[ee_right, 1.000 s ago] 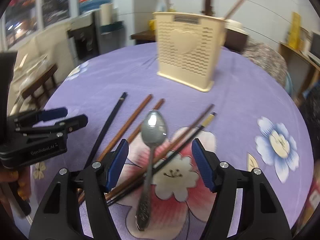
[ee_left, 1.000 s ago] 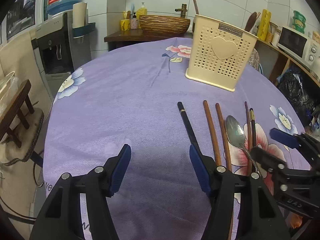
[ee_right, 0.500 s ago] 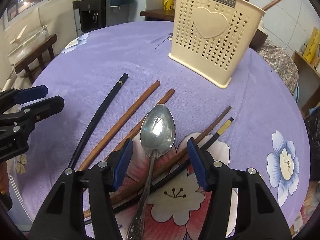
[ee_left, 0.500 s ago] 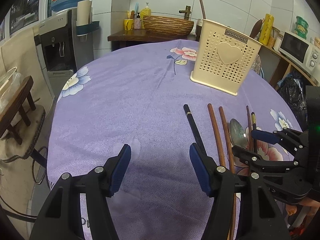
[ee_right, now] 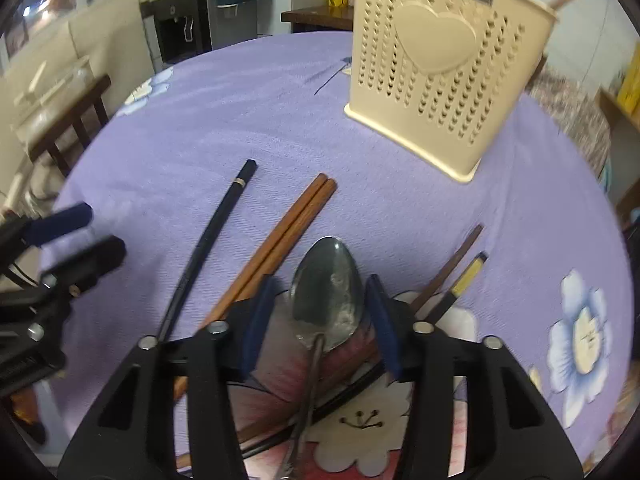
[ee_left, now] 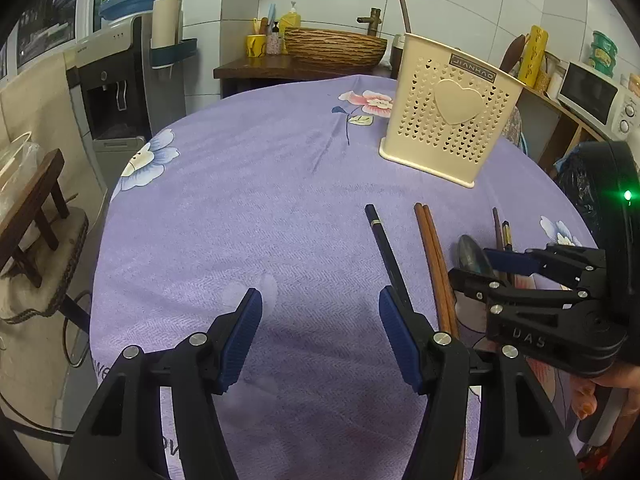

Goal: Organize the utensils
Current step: 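Close the left tool on the black chopstick while the right tool grasps the metal spoon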

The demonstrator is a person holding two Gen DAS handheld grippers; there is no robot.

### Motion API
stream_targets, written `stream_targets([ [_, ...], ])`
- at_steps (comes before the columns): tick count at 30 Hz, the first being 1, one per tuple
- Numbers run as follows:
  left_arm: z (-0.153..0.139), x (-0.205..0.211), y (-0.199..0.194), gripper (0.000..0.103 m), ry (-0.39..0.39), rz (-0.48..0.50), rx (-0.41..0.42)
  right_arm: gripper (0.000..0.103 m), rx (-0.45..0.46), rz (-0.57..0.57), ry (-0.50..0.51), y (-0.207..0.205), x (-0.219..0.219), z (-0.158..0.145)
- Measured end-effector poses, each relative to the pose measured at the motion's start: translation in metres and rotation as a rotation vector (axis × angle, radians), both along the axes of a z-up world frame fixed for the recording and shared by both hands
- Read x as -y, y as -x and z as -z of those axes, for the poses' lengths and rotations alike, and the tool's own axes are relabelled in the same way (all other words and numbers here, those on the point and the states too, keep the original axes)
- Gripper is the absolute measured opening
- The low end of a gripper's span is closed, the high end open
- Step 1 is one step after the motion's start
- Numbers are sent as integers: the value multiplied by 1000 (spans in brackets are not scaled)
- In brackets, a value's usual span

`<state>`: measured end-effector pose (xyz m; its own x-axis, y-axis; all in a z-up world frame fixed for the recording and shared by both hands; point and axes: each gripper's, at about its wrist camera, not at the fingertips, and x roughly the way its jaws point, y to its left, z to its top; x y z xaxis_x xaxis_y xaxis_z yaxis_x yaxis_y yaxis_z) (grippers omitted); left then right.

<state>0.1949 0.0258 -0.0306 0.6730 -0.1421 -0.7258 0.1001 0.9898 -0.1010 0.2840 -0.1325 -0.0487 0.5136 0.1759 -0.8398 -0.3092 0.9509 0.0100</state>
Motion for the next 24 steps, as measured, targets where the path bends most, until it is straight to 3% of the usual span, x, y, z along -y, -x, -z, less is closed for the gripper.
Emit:
stream_targets([
  [8,1,4,-5,61,-3,16,-7,38,23,35,-56,7,7,-5],
  [16,2,11,-19,60,21,44,-28,38,166,127,-152,47,46,-56],
  [24,2,34,-48,44,29,73,-59,38,279,210,-175,84,79,-92],
])
